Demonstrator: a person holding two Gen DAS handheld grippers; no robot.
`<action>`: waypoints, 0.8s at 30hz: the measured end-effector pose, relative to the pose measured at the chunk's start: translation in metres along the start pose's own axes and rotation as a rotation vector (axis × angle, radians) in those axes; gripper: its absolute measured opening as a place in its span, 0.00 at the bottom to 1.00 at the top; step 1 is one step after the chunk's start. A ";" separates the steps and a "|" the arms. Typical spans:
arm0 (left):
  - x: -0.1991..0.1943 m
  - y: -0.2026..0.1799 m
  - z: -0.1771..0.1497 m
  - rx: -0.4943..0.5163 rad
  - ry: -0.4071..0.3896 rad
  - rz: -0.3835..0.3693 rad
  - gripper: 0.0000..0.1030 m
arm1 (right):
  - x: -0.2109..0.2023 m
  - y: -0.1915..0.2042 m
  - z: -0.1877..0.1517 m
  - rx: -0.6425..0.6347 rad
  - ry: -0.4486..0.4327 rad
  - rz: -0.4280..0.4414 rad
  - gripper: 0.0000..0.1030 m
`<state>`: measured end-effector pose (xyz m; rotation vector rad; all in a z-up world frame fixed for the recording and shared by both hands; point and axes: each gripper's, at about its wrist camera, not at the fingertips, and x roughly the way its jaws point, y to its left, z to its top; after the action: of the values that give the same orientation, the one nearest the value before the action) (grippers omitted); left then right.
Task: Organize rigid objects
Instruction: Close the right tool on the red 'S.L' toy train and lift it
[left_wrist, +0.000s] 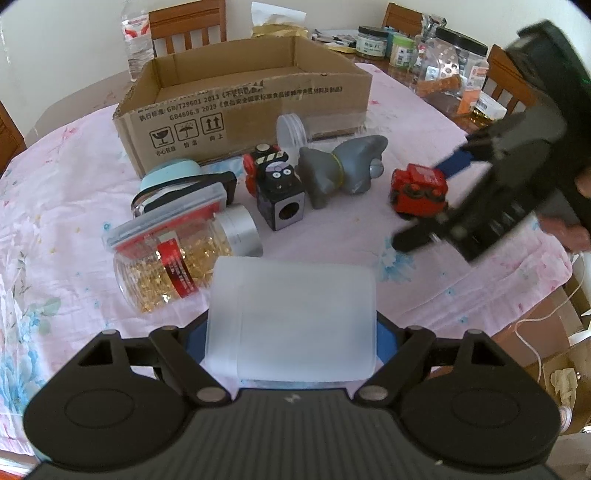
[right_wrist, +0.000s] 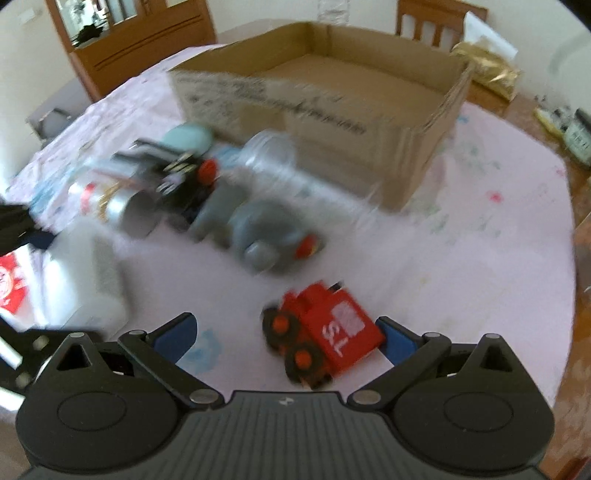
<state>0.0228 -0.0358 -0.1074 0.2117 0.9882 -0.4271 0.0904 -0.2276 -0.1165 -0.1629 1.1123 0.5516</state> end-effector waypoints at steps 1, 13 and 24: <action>0.001 0.000 0.000 0.002 0.005 0.001 0.82 | -0.001 0.005 -0.004 -0.005 0.009 0.015 1.00; 0.003 -0.004 -0.001 0.013 0.011 0.022 0.81 | -0.005 0.016 -0.017 -0.063 -0.058 -0.144 0.78; 0.000 -0.004 0.005 -0.028 -0.020 0.034 0.83 | 0.001 0.015 -0.009 -0.025 -0.095 -0.165 0.62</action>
<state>0.0246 -0.0409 -0.1050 0.1980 0.9696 -0.3834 0.0758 -0.2181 -0.1196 -0.2462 0.9898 0.4216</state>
